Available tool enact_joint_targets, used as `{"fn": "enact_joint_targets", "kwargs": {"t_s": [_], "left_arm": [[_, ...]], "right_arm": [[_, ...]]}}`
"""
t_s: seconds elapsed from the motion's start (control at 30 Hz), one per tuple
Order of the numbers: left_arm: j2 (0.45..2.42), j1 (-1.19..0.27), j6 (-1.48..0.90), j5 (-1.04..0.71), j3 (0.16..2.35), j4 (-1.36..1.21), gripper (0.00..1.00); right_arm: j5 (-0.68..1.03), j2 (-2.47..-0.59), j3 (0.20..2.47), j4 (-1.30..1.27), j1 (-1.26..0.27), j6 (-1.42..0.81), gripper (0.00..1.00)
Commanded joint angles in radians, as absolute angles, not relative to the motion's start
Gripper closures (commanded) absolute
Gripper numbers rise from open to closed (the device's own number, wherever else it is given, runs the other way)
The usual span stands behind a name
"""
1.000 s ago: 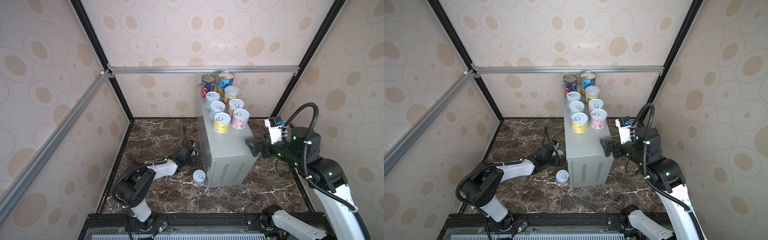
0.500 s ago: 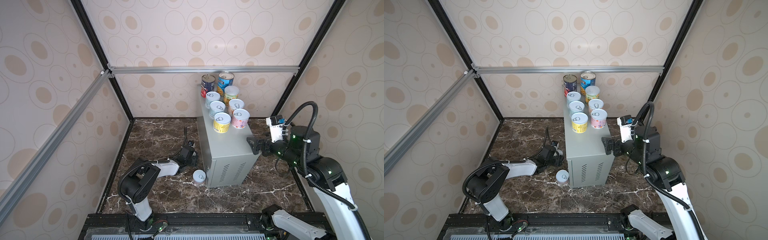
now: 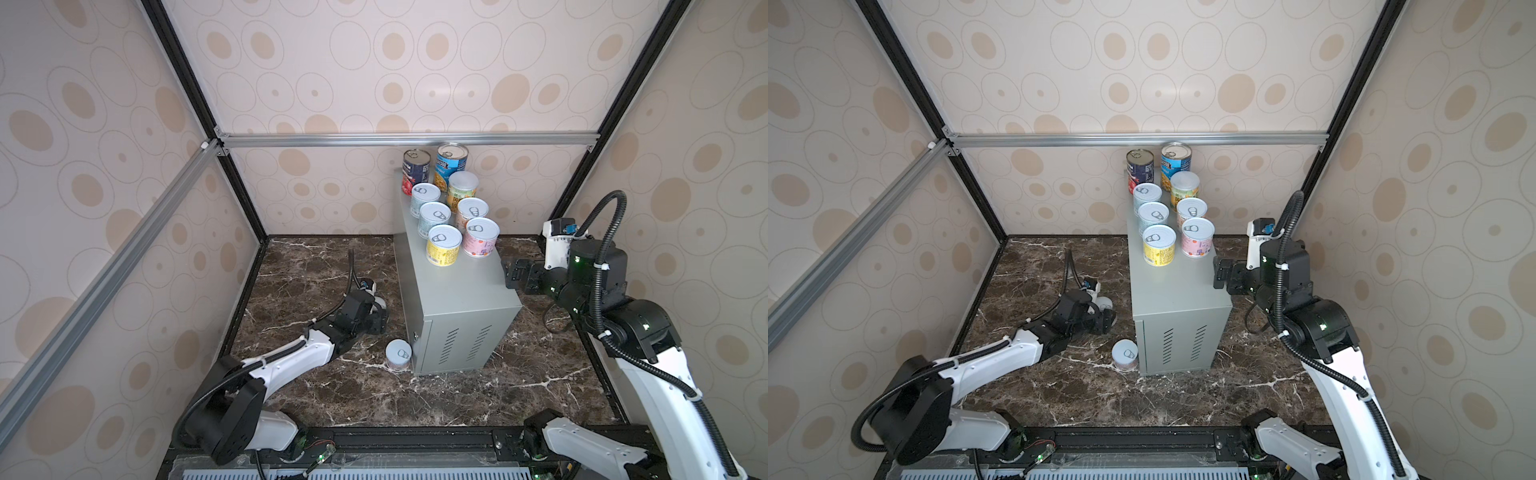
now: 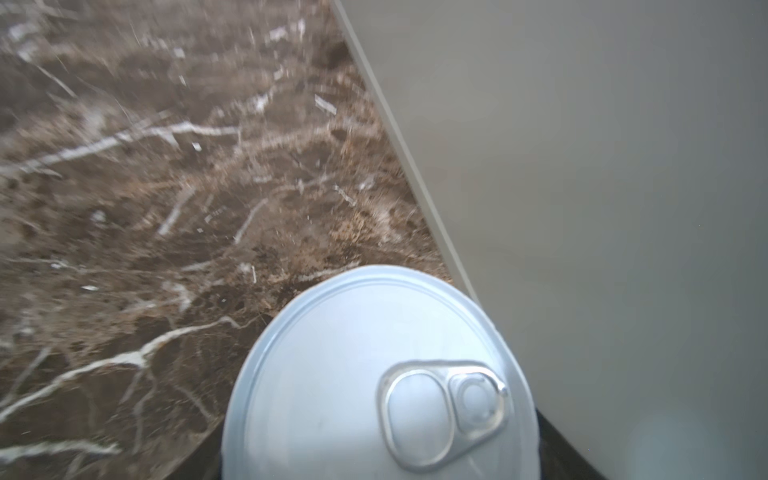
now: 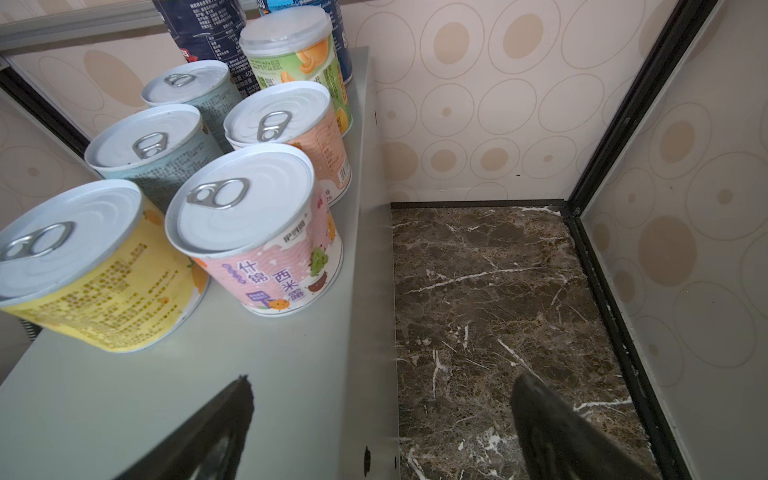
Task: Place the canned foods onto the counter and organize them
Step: 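Close the left gripper around the green-labelled can on the floor, then lift the green-labelled can with the left gripper up over the cabinet top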
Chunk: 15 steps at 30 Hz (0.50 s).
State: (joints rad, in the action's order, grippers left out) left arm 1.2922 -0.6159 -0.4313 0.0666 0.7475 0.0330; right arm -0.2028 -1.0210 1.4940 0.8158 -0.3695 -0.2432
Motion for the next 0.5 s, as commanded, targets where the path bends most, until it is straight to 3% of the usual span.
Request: {"fn": "enact_joint_targets", "kwargs": {"t_s": [0.0,0.2,0.37,0.47], "left_arm": [[1.177,-0.612,-0.405,0.026,0.852,0.115,0.7],[1.084,-0.622,-0.198,-0.187,1.08,0.35,0.7],[1.111,-0.626,-0.061,-0.489,1.34,0.584,0.68],[1.142,-0.644,-0.04,-0.557,1.483,0.673,0.69]], "right_arm": [[-0.23,-1.015,1.479,0.794,-0.364,-0.264,0.0],[-0.257,-1.007,1.482,0.83,-0.365,-0.226,0.0],[-0.286,-0.983,1.453,0.835,-0.362,-0.204,0.0],[-0.29,-0.954,1.43,0.839,-0.362,-0.193,0.0]]}}
